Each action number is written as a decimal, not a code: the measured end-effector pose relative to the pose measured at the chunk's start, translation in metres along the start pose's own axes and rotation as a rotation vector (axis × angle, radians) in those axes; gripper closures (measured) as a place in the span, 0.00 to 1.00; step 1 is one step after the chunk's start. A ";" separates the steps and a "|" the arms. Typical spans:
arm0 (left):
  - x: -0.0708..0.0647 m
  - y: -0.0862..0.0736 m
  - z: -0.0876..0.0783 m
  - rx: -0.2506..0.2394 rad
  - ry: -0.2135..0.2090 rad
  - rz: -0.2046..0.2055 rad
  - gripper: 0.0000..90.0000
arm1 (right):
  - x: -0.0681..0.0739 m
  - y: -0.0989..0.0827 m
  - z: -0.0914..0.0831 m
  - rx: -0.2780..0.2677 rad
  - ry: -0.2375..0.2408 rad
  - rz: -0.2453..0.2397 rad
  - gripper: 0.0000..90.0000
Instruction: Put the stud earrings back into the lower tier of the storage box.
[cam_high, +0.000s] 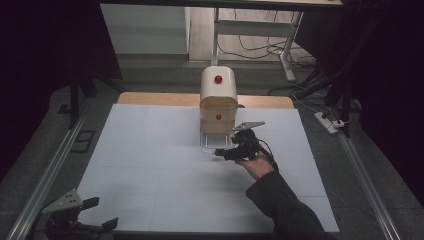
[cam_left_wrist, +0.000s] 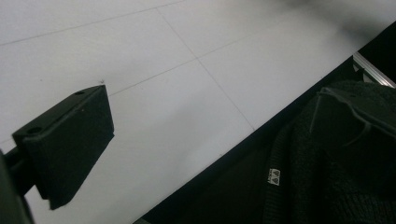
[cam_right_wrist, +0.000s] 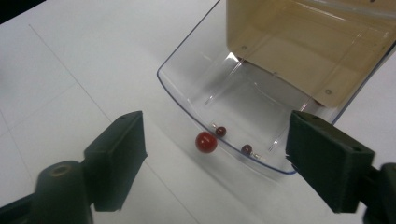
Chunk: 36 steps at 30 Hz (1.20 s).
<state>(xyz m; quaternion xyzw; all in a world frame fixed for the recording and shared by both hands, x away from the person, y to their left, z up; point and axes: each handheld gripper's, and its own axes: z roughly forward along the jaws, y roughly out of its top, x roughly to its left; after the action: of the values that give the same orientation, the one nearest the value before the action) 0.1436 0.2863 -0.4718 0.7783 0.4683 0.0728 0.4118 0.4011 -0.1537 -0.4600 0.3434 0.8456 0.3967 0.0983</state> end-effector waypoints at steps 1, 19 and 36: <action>0.000 0.000 0.000 -0.006 0.001 0.001 0.00 | 0.000 -0.001 0.000 0.004 0.003 0.001 0.18; 0.001 0.000 0.000 -0.007 -0.005 0.000 0.00 | 0.013 -0.016 -0.007 0.050 0.024 -0.063 0.03; 0.002 0.000 0.001 -0.006 -0.006 -0.002 0.00 | 0.022 -0.032 -0.024 0.066 0.060 -0.069 0.01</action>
<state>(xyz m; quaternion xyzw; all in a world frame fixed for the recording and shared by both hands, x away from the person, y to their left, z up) 0.1450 0.2872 -0.4724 0.7769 0.4676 0.0716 0.4154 0.3586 -0.1684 -0.4650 0.3048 0.8722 0.3751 0.0750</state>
